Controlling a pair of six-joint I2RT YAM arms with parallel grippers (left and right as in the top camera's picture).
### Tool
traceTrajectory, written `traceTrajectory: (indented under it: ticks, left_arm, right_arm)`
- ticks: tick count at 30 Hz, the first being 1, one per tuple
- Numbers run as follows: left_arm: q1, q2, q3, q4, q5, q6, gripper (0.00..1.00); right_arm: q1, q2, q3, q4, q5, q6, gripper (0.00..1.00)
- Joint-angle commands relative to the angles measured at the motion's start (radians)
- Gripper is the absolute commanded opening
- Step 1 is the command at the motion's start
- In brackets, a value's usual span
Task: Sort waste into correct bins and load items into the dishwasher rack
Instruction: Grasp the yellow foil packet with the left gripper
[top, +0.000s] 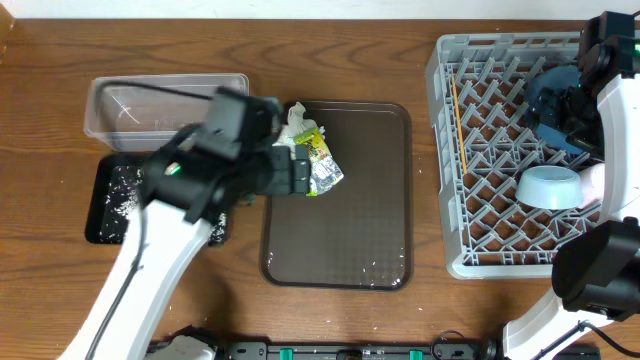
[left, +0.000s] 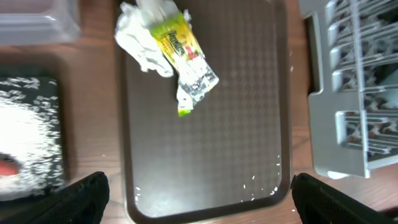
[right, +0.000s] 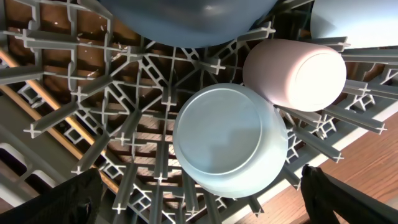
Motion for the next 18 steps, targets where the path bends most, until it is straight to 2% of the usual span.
traceTrajectory:
  ticks: [1,4,8,11,18]
  left_arm:
    - [-0.016,0.099,0.004,0.019,-0.005,-0.055,0.96]
    - [-0.031,0.196,0.004,0.032,-0.027,-0.065,0.96]
    - [-0.035,0.327,0.004,0.031,-0.154,-0.212,0.96]
    - [-0.031,0.41,0.004,0.047,-0.144,-0.263,0.96]
    - [-0.031,0.561,0.004,0.127,-0.044,-0.262,0.95]
  right_arm:
    - [-0.004,-0.023,0.001,0.0,0.011,-0.006,0.99]
    - [-0.004,-0.023,0.001,0.0,0.011,-0.006,0.99]
    - [-0.004,-0.023,0.001,0.0,0.011,-0.006,0.99]
    - [-0.004,-0.023,0.001,0.0,0.011,-0.006,0.99]
    - [-0.004,-0.023,0.001,0.0,0.011,-0.006,0.99]
